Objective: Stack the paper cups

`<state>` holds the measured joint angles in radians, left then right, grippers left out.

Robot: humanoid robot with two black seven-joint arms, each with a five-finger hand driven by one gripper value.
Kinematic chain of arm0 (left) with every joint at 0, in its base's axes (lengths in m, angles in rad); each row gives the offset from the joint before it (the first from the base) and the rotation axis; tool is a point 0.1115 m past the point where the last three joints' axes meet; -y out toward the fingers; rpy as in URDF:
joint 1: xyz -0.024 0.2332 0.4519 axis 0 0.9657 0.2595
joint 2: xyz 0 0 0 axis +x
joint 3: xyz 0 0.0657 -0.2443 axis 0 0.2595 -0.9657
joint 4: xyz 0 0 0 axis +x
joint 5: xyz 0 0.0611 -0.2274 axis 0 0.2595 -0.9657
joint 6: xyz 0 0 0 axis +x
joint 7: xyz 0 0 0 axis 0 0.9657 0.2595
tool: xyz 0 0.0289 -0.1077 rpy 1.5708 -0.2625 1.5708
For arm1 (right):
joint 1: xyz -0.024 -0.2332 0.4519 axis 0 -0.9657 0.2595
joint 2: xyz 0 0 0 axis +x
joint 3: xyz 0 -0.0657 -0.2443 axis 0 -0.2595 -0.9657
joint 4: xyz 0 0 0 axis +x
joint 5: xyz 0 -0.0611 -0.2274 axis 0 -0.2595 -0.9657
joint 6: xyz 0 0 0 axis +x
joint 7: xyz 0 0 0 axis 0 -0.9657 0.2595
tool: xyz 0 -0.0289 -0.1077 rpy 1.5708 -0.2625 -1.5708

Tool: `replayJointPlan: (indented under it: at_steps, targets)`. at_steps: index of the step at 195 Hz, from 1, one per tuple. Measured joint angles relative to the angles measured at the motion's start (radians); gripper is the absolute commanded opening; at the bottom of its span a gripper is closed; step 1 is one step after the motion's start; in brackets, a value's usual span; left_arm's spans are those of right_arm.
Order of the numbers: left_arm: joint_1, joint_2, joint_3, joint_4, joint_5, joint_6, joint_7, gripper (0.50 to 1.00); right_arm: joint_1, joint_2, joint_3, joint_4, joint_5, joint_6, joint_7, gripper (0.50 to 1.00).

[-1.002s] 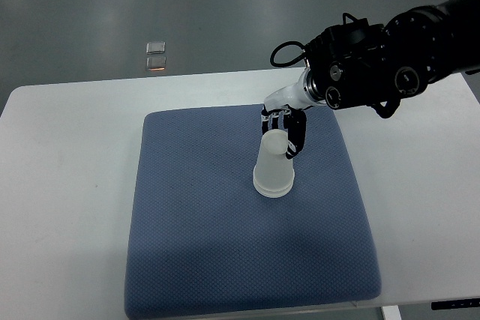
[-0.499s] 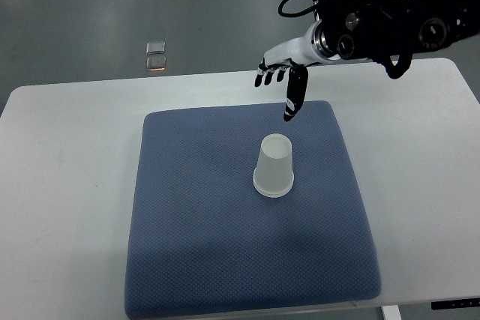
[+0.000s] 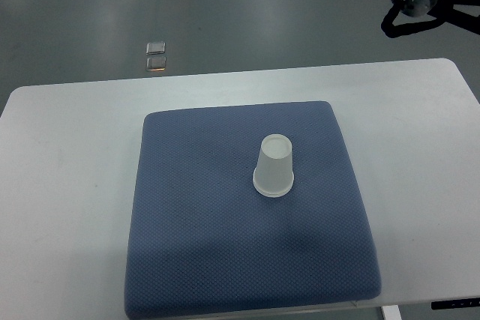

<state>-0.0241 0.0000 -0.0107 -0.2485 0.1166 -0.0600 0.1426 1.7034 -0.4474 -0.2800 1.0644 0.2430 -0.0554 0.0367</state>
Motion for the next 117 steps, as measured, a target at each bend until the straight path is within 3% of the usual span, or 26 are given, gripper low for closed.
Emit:
replayJointPlan:
  at_steps: [61, 117]
  targets:
    - [0.0, 0.0, -0.002, 0.005, 0.0, 0.0, 0.0, 1.0, -0.404, 0.039, 0.504, -0.21, 0.215, 0.032, 0.03, 0.897]
    - [0.0, 0.0, 0.0, -0.001, 0.0, 0.0, 0.0, 1.0, -0.71, 0.124, 0.785, -0.32, 0.215, 0.259, 0.068, 0.913]
